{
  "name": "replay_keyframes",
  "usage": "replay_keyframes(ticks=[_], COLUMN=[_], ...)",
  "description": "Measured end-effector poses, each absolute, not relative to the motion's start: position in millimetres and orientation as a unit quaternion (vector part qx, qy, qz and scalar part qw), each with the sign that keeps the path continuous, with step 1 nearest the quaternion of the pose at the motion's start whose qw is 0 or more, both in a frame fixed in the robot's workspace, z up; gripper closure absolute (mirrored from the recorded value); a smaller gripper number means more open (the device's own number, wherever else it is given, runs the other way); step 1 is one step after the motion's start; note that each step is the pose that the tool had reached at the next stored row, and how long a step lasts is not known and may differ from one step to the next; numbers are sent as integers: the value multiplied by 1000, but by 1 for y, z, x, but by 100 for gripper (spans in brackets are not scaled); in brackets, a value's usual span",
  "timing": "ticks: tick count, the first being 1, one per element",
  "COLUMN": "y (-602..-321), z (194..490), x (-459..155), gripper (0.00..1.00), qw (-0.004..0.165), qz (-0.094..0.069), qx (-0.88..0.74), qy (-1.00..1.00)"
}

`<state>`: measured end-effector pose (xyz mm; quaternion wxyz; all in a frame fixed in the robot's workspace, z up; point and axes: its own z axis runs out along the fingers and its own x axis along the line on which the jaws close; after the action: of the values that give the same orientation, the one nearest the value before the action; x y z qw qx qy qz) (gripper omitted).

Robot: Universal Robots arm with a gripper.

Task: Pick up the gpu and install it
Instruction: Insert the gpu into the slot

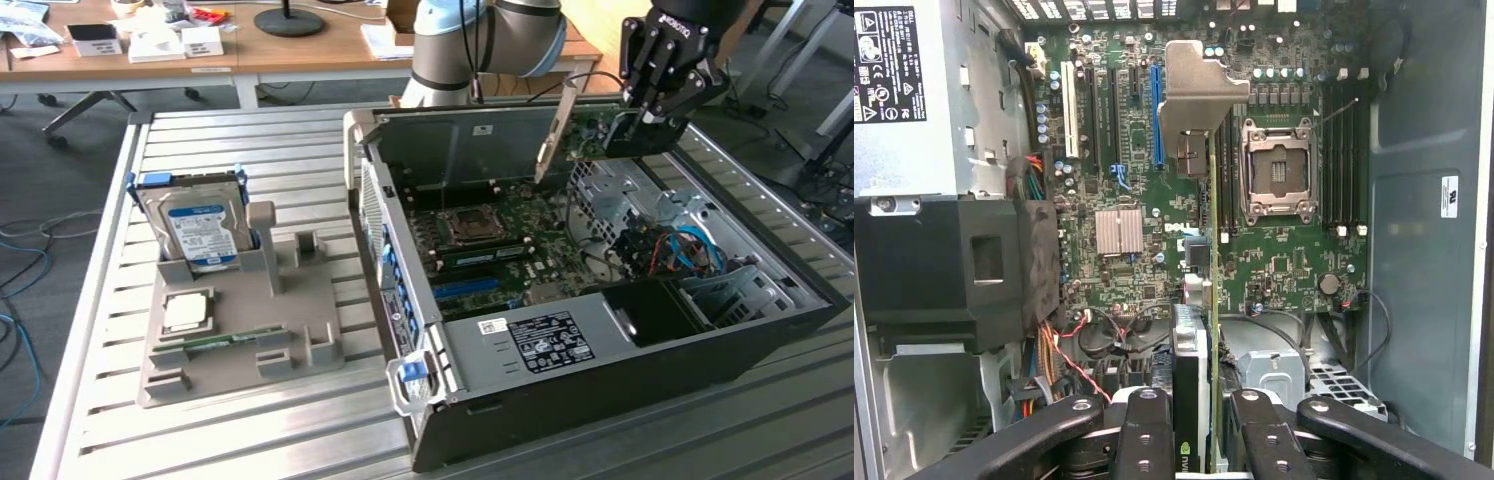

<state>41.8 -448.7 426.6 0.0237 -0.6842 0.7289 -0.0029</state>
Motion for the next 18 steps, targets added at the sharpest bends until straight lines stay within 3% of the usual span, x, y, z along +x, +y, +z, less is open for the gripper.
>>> replay_keyframes(ticks=[18], y=[-449], z=[423], x=[14], gripper=[73], qw=[25], qz=[-4], qx=[-684], qy=[729])
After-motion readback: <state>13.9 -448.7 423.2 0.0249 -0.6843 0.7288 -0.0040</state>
